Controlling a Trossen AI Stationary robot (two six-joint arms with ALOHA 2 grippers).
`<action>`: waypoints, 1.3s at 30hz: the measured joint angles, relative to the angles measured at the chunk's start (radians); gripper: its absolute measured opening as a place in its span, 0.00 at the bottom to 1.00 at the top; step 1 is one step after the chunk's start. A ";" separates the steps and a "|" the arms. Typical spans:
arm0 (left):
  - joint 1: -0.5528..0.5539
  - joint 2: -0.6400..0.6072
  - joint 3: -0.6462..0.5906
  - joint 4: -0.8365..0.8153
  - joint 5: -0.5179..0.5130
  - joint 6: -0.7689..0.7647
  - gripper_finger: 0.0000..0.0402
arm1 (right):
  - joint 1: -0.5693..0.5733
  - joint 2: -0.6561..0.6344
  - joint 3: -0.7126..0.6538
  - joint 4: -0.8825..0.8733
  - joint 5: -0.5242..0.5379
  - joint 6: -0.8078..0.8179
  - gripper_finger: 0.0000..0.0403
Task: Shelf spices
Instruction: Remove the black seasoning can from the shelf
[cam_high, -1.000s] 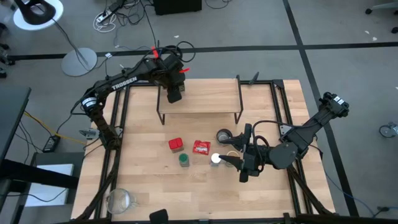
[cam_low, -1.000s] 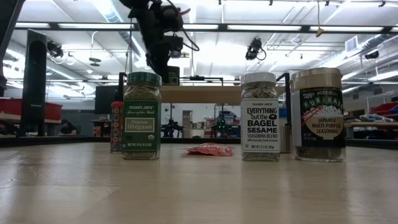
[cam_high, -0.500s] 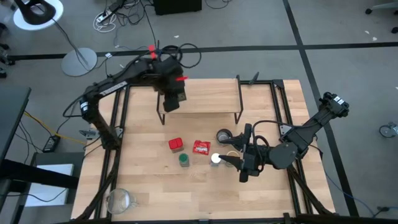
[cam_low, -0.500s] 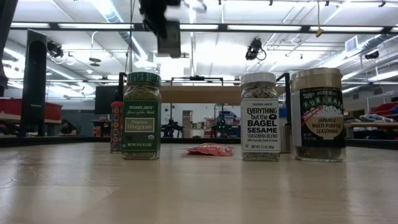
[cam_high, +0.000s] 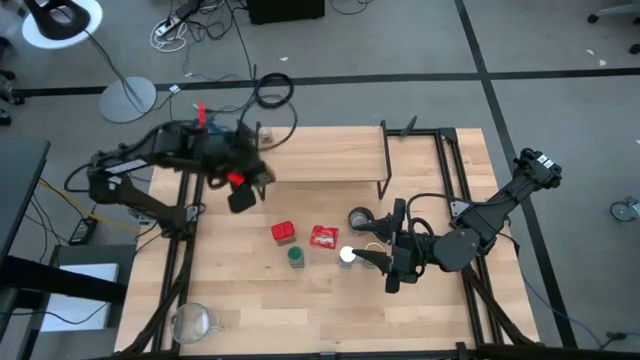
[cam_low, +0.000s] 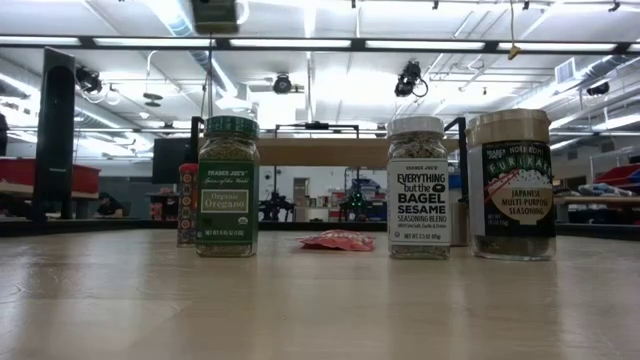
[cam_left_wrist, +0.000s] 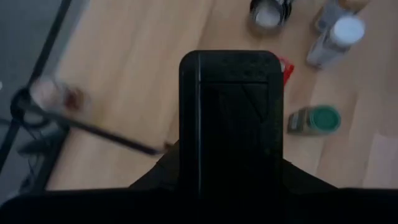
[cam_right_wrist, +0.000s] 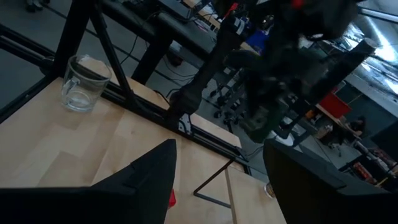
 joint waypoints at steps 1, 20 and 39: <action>-0.021 -0.013 -0.042 0.002 -0.008 -0.032 0.29 | 0.000 0.000 0.000 0.002 0.000 -0.003 0.60; -0.206 -0.072 -0.814 0.460 0.039 -0.306 0.29 | 0.000 0.000 0.000 0.019 0.000 -0.007 0.60; -0.205 -0.065 -1.073 0.784 0.127 -0.360 0.29 | 0.000 0.000 0.000 0.030 0.000 -0.006 0.60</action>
